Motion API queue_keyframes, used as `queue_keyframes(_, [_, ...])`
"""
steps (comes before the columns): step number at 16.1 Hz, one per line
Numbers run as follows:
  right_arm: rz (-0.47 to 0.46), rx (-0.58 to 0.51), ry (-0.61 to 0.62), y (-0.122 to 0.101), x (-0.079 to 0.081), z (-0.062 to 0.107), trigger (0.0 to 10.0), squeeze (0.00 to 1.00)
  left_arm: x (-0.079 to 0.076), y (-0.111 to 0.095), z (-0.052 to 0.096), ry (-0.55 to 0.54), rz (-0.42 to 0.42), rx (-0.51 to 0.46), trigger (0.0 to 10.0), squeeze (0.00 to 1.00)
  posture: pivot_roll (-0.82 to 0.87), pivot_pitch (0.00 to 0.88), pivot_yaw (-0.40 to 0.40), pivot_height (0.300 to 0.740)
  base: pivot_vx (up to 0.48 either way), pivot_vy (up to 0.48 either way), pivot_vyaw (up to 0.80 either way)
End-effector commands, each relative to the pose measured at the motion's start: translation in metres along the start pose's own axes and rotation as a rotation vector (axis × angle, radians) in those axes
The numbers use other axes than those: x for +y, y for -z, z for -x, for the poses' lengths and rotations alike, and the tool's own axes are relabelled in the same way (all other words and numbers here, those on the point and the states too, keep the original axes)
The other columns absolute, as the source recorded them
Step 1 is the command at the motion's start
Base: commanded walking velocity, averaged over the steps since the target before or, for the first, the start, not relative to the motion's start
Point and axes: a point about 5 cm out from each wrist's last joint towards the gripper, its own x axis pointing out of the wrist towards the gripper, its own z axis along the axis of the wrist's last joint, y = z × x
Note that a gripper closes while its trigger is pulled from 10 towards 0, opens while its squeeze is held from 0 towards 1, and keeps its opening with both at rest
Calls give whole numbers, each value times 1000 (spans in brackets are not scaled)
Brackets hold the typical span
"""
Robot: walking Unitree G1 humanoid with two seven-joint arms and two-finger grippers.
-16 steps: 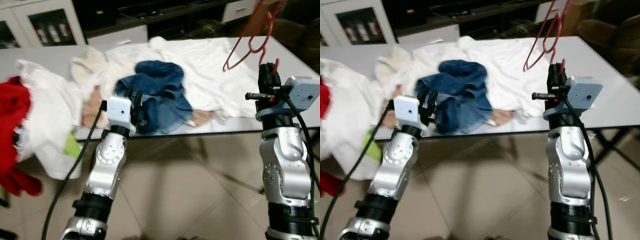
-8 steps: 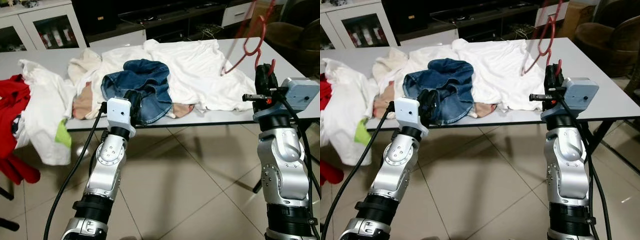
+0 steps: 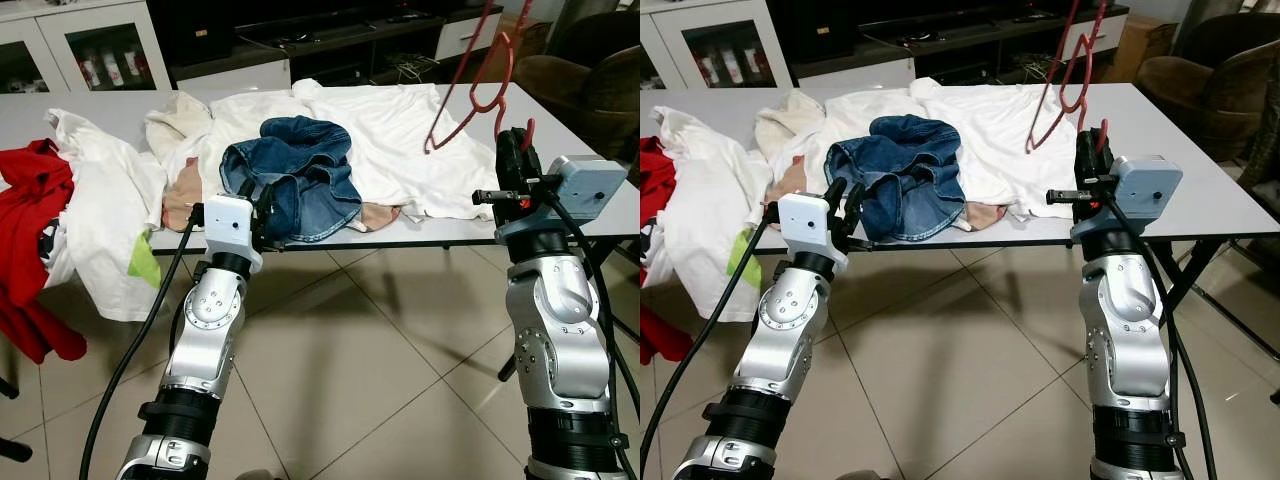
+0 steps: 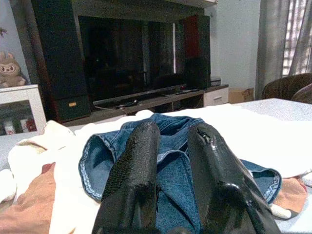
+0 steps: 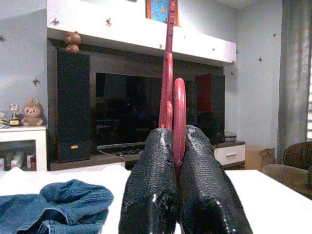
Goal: Hang hanger
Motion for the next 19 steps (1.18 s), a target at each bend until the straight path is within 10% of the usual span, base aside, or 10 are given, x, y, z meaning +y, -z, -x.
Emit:
queue_keyframes(1, [3, -1, -8, -1, 2, -1, 10000, 0, 0, -1, -3, 1, 2, 9, 10000, 0, 64, 0, 61, 740, 0, 0, 0])
queue_keyframes(19, [-2, 8, -13, 1, 4, 0, 10000, 0, -1, 1, -3, 10, 2, 23, 10000, 0, 65, 5, 62, 740, 224, 0, 0])
